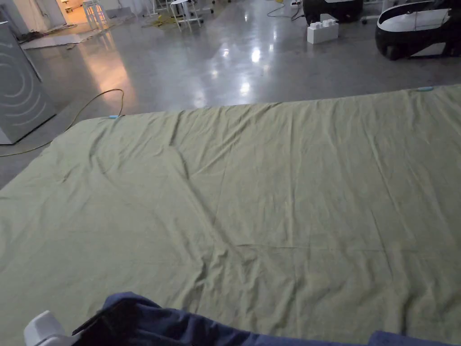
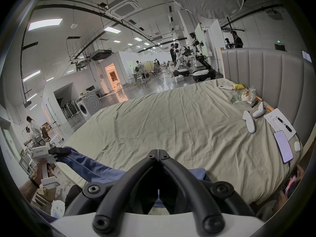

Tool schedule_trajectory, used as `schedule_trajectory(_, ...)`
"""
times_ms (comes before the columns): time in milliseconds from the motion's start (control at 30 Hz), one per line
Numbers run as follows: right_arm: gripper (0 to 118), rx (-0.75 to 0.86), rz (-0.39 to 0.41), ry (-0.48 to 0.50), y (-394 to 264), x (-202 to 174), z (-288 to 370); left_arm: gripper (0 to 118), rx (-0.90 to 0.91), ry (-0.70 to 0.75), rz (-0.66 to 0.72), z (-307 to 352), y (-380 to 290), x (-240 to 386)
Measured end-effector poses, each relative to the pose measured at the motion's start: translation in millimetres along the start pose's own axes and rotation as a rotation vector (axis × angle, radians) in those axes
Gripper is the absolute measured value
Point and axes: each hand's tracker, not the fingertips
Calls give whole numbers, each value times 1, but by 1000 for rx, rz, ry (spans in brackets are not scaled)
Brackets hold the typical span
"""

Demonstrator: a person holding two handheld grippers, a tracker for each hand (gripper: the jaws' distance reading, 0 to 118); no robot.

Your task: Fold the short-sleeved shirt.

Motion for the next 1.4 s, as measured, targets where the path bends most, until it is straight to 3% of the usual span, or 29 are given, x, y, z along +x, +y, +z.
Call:
schedule_trajectory(133, 0, 4, -22, -4, -1, 2, 4, 14, -108, -148, 6, -44, -60, 70)
schedule_trajectory(200, 0, 12, -17, -4, -2, 5, 9, 14, -207, -157, -40, -71, -96, 106)
schedule_trajectory(333, 0, 13, -14, -27, -7, 11, 19, 14, -365, -149, -289, -123, -162, 157)
schedule_trajectory(400, 0, 9, -8, -51, -11, 14, 22, 20, -374, -102, -224, -136, -177, 166)
schedule_trajectory(433, 0, 3, -2, -60, -14, 16, 24, 30, -382, -79, -275, -141, -183, 173)
schedule_trajectory(467, 0, -4, 3, -67, -27, 24, 23, 53, -384, -72, -310, -143, -186, 178)
schedule_trajectory(533, 0, -23, -3, -83, -36, 33, 23, 83, -396, -176, -293, -137, -177, 178)
schedule_trajectory(567, 0, -30, -9, -85, -38, 36, 23, 93, -368, -225, -257, -130, -168, 176)
schedule_trajectory(600, 0, -31, -15, -87, -38, 36, 23, 93, -334, -237, -233, -124, -158, 172)
schedule_trajectory(667, 0, -29, -29, -89, -39, 40, 24, 90, -254, -216, -181, -110, -135, 156)
schedule_trajectory(700, 0, -28, -37, -87, -40, 42, 24, 82, -225, -178, -141, -107, -127, 148)
schedule_trajectory(733, 0, -27, -46, -87, -41, 44, 23, 61, -196, -123, -70, -106, -123, 136)
schedule_trajectory(767, 0, -27, -53, -87, -42, 46, 22, 29, -165, -89, -22, -107, -120, 126)
schedule_trajectory(800, 0, -29, -58, -88, -43, 47, 22, 18, -263, -177, -44, -111, -126, 123)
schedule_trajectory(833, 0, -30, -61, -88, -44, 48, 22, 18, -295, -167, -30, -116, -132, 119)
schedule_trajectory(867, 0, -31, -62, -89, -45, 48, 22, 6, -306, -156, -47, -119, -141, 120)
schedule_trajectory(967, 0, -36, -61, -91, -47, 49, 25, 6, -479, -298, -83, -140, -181, 132)
schedule_trajectory(1067, 0, -45, -60, -96, -48, 48, 26, 6, -629, -269, -146, -165, -227, 146)
schedule_trajectory(1100, 0, -47, -58, -101, -49, 48, 27, 4, -638, -167, -266, -174, -244, 148)
schedule_trajectory(1133, 0, -48, -57, -103, -50, 48, 27, 3, -593, -187, -287, -173, -248, 146)
schedule_trajectory(1167, 0, -52, -57, -103, -50, 48, 28, 3, -526, -258, -261, -168, -245, 147)
schedule_trajectory(1233, 0, -61, -56, -101, -53, 48, 27, 4, -585, -233, -221, -166, -231, 149)
schedule_trajectory(1300, 0, -71, -53, -99, -52, 47, 25, 16, -527, -265, -229, -156, -209, 143)
schedule_trajectory(1400, 0, -73, -48, -95, -50, 45, 24, 79, -432, -265, -169, -129, -162, 120)
